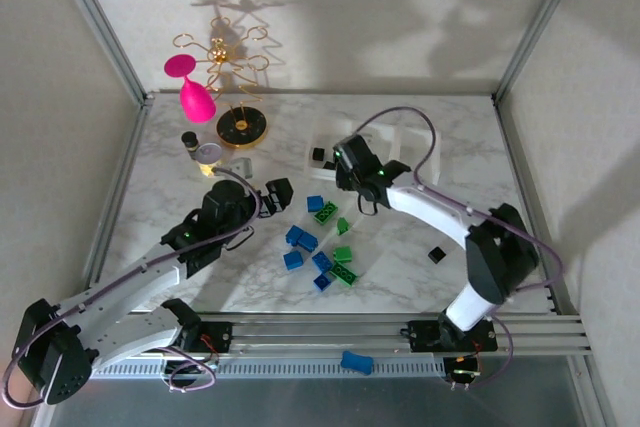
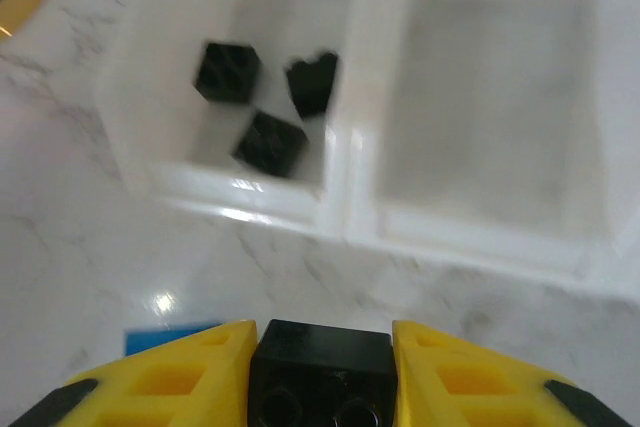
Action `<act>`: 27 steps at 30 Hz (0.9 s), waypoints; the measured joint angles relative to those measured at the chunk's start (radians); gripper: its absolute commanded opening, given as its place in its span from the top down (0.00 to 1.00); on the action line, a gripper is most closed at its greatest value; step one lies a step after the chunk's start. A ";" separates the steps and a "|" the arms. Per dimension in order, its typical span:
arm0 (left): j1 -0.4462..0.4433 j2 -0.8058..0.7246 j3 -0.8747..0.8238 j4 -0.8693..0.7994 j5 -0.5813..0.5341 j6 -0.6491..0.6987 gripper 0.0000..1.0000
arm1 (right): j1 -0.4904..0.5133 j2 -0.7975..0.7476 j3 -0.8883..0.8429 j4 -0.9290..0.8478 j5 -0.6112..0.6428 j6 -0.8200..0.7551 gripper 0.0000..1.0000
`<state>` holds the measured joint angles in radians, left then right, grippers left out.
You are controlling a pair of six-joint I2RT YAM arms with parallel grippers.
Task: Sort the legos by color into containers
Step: Place the lego in the container.
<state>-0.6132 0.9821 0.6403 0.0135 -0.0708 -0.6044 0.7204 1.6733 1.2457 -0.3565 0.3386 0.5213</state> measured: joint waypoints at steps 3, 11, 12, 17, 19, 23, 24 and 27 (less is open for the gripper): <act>0.042 0.001 0.006 -0.001 0.008 0.008 0.00 | -0.003 0.112 0.113 0.034 0.002 -0.045 0.63; 0.109 0.051 0.007 0.010 0.053 0.015 0.01 | -0.034 0.330 0.304 0.099 0.002 -0.147 0.62; 0.113 0.063 0.009 0.011 0.057 0.015 0.01 | -0.042 0.353 0.324 0.105 0.002 -0.164 0.62; 0.119 0.094 0.026 0.012 0.072 0.019 0.00 | -0.064 0.446 0.400 0.131 0.010 -0.225 0.62; 0.119 0.094 0.026 0.013 0.076 0.019 0.00 | -0.066 0.471 0.421 0.132 0.010 -0.241 0.61; 0.120 0.094 0.027 0.012 0.076 0.029 0.00 | -0.066 0.503 0.453 0.132 0.009 -0.259 0.55; 0.120 0.094 0.028 0.012 0.076 0.032 0.00 | -0.066 0.504 0.454 0.132 0.009 -0.263 0.52; 0.120 0.093 0.035 0.011 0.076 0.037 0.00 | -0.066 0.504 0.461 0.133 0.009 -0.273 0.52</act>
<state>-0.4931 1.0752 0.6758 0.0246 0.0048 -0.5671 0.6548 2.1773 1.7065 -0.2234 0.3477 0.2481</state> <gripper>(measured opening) 0.996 0.478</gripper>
